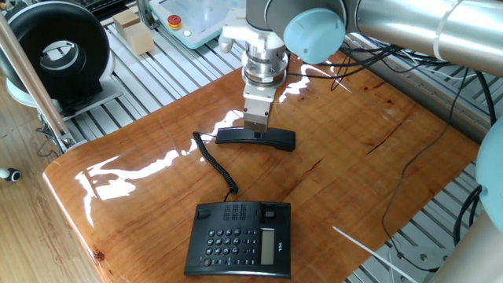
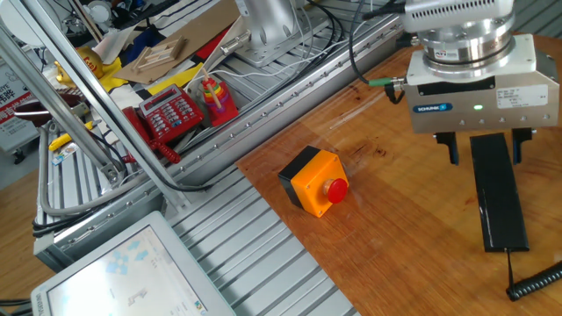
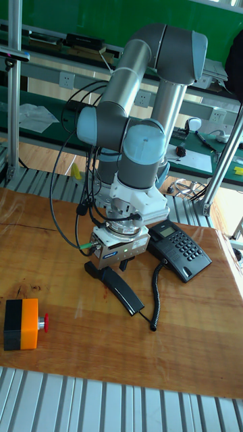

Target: Place the handset of the telephone on the corresponding phone cradle

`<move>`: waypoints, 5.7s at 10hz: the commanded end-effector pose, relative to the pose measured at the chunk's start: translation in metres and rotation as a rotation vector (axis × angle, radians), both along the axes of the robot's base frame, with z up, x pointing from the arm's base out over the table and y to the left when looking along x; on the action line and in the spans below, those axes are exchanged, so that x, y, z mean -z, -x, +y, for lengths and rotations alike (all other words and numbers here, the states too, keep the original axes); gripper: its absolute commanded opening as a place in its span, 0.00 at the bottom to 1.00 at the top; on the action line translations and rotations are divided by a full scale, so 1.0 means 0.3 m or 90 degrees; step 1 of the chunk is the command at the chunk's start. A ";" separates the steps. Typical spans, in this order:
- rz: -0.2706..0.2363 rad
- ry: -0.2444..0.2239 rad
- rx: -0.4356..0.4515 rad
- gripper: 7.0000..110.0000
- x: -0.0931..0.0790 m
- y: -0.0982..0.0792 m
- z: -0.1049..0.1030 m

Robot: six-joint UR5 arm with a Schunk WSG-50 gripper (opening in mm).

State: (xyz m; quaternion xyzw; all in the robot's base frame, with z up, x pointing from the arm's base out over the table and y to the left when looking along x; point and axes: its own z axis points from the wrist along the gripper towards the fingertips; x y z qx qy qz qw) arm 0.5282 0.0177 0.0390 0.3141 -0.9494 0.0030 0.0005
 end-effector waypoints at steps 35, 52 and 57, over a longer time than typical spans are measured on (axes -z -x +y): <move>-0.029 -0.001 0.053 0.00 0.118 0.018 0.010; 0.024 0.056 0.116 0.00 0.047 0.050 0.021; 0.054 0.055 0.130 0.00 -0.044 0.092 0.055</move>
